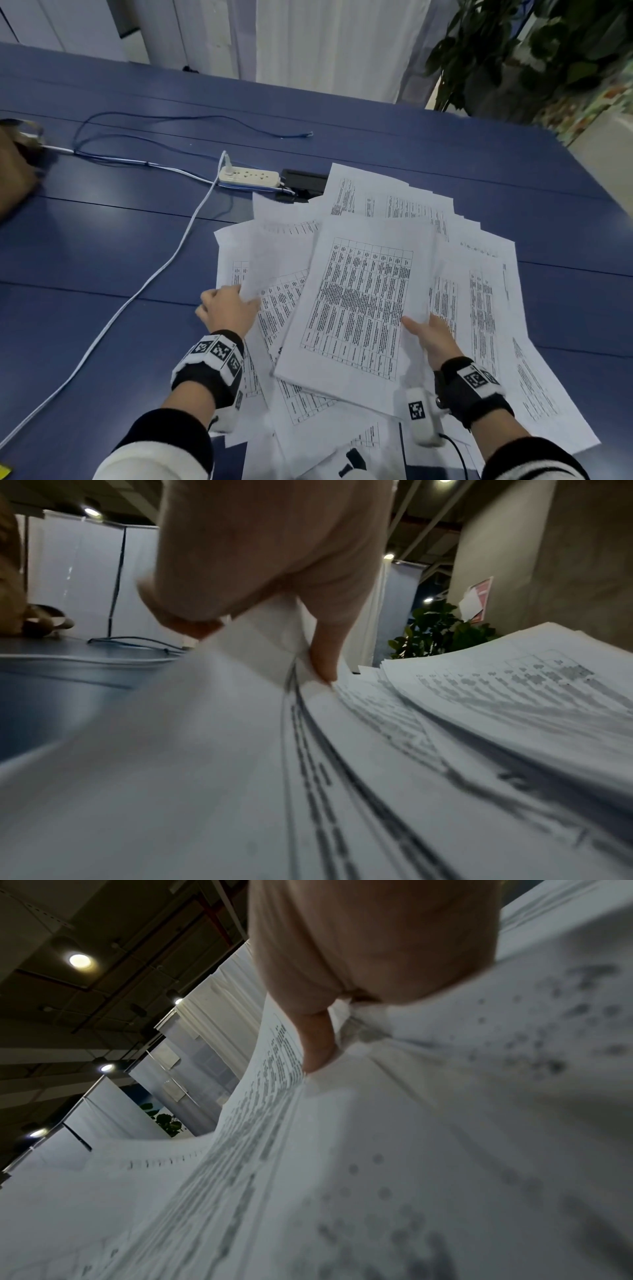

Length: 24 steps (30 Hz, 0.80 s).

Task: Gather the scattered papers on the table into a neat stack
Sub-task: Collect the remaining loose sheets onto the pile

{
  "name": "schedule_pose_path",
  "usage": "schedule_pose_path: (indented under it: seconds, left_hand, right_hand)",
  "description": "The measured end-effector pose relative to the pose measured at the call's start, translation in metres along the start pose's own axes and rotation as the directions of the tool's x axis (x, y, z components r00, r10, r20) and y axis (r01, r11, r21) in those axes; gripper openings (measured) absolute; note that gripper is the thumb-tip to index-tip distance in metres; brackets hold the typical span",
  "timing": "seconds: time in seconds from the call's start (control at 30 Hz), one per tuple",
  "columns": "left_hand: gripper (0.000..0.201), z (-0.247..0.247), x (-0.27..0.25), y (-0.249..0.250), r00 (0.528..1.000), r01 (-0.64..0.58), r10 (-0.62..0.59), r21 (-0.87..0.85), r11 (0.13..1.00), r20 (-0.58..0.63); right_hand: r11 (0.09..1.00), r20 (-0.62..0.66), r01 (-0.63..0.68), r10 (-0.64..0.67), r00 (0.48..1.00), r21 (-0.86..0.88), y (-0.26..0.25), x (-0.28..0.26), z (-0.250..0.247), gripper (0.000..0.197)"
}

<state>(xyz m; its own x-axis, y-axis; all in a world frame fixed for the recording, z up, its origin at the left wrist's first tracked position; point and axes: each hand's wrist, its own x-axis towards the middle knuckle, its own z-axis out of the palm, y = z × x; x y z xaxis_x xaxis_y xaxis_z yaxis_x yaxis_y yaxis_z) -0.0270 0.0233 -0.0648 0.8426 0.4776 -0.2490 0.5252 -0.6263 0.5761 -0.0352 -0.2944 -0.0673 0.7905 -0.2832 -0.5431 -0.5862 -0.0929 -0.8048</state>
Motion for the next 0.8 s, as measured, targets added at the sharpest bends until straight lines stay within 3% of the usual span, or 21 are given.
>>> schedule_pose_path:
  seconds: [0.1, 0.17, 0.23, 0.37, 0.53, 0.8]
  left_hand:
    - [0.032, -0.003, 0.007, 0.008, 1.0, 0.026, -0.025, -0.379, 0.925, 0.006]
    - [0.034, -0.002, 0.01, 0.01, 0.997, 0.079, -0.081, -0.485, 0.871, 0.017]
    - [0.042, 0.004, 0.009, 0.012, 0.991, 0.122, -0.078, -0.495, 0.86, 0.109]
    - [0.079, 0.024, 0.007, 0.019, 0.951, 0.222, -0.084, -0.468, 0.855, 0.297]
    - [0.039, 0.004, 0.02, 0.018, 0.97, 0.149, -0.025, -0.51, 0.847, 0.242]
    - [0.038, -0.056, 0.054, -0.01, 0.929, 0.119, 0.021, -0.351, 0.929, 0.37]
  right_hand:
    - [0.999, 0.003, -0.004, 0.004, 1.0, 0.032, -0.001, -0.001, -0.003, 0.044]
    - [0.998, 0.007, -0.007, 0.007, 1.0, 0.059, -0.002, 0.0, -0.006, 0.046]
    - [0.998, 0.015, 0.0, 0.0, 1.0, 0.06, -0.003, 0.0, -0.005, 0.047]
    - [0.999, 0.039, -0.005, 0.003, 0.999, 0.053, -0.004, -0.001, -0.003, 0.045]
    - [0.994, 0.01, -0.004, 0.003, 1.0, 0.111, -0.007, 0.003, -0.02, 0.047]
    - [0.984, -0.035, -0.006, 0.013, 0.999, 0.179, -0.01, 0.007, -0.039, 0.05]
